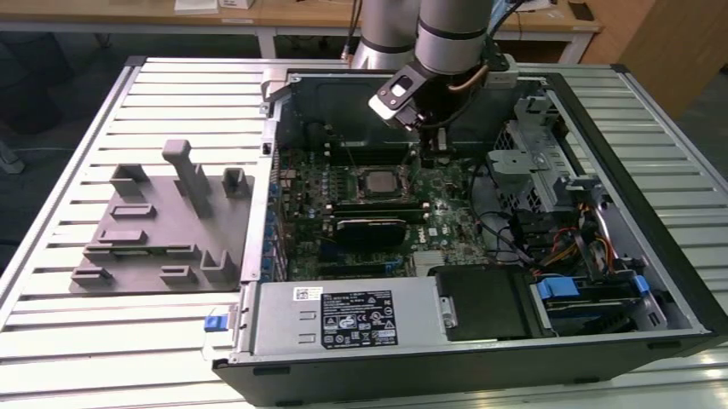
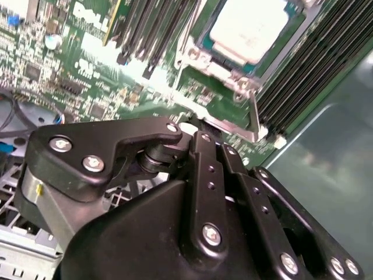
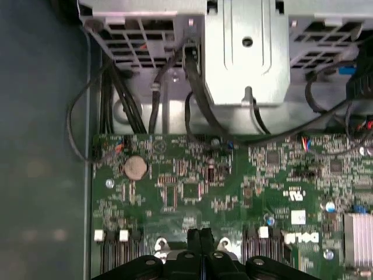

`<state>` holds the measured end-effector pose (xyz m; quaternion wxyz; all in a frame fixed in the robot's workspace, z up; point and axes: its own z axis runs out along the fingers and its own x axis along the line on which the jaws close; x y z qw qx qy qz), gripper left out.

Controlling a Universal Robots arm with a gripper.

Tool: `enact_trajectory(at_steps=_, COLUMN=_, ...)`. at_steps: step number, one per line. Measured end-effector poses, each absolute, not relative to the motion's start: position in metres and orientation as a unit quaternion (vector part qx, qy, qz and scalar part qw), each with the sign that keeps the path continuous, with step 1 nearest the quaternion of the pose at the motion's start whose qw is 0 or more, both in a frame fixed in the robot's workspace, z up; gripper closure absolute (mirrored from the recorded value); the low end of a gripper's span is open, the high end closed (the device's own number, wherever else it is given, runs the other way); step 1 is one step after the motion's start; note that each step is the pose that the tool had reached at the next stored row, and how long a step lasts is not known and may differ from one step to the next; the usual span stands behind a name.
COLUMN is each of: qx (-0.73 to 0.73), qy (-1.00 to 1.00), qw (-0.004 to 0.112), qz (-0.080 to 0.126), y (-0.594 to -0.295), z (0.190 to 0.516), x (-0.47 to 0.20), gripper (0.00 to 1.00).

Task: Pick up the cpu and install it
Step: 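Close the cpu cover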

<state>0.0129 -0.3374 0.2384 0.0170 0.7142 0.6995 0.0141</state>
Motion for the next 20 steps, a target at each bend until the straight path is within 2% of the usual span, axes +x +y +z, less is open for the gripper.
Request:
enact_trajectory(at_steps=15, qx=0.714, qy=0.700, qw=0.019, qz=0.016, y=-0.337, z=0.238, x=-0.002, gripper=0.89)
enact_trajectory(at_steps=18, qx=0.714, qy=0.700, qw=0.009, qz=0.006, y=-0.337, z=0.238, x=-0.002, gripper=0.89)
enact_trajectory(at_steps=20, qx=0.714, qy=0.700, qw=0.008, qz=0.005, y=-0.337, z=0.238, x=-0.002, gripper=0.89)
